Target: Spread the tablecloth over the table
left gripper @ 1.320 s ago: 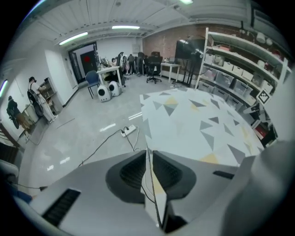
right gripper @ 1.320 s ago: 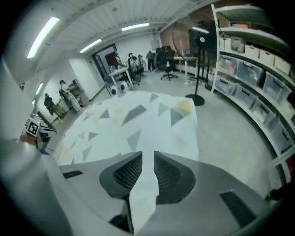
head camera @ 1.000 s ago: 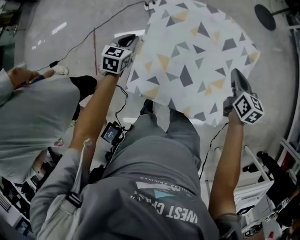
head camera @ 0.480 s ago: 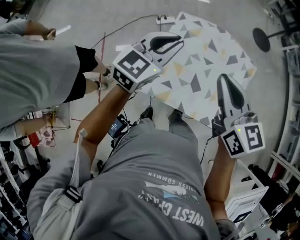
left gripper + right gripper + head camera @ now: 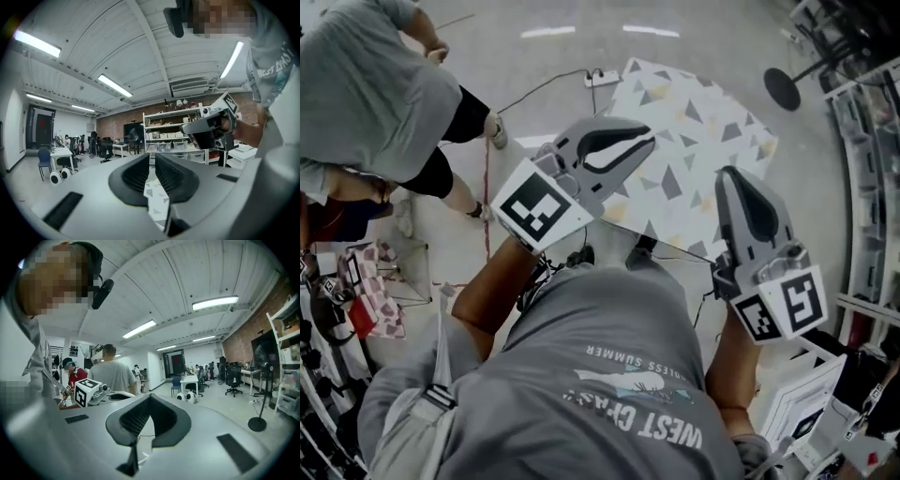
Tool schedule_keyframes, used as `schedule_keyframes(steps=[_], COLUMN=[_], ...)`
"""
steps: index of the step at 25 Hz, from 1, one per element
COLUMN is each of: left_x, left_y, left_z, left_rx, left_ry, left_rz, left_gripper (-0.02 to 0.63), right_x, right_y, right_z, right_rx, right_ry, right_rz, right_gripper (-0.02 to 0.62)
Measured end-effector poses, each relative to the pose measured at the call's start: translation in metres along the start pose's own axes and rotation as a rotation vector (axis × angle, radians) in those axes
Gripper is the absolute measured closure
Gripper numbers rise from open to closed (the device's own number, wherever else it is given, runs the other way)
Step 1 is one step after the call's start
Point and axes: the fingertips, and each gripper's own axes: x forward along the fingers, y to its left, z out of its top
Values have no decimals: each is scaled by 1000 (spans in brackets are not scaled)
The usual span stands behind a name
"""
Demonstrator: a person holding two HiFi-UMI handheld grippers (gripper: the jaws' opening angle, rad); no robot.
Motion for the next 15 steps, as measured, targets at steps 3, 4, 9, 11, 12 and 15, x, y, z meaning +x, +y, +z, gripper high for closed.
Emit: schedule_keyframes(steps=[3, 4, 9, 11, 12, 15], left_x=[-8, -11, -30, -36, -39, -47], left_y=[-9, -11, -11, -11, -12, -15], left_z=[6, 6, -7, -12, -14, -16], left_rx=[-21, -22, -32, -36, -39, -47], left_ry=[-5, -6, -26, -29, -28, -22], left_rz=[-11, -14, -13, -10, -8, -5], left_gripper=[569, 569, 569, 569, 569, 569], right_x=[-13, -16, -20, -19, -19, -21], right_y=[3, 4, 14, 18, 19, 23], right_z=[7, 6, -5, -9, -10, -12], right_rx=[-6, -10, -27, -32, -32, -30], right_ry=[-16, -21, -23, -22, -21, -19], right_rz=[-17, -26, -63, -69, -70, -72], right_gripper=[587, 588, 588, 587, 587, 588])
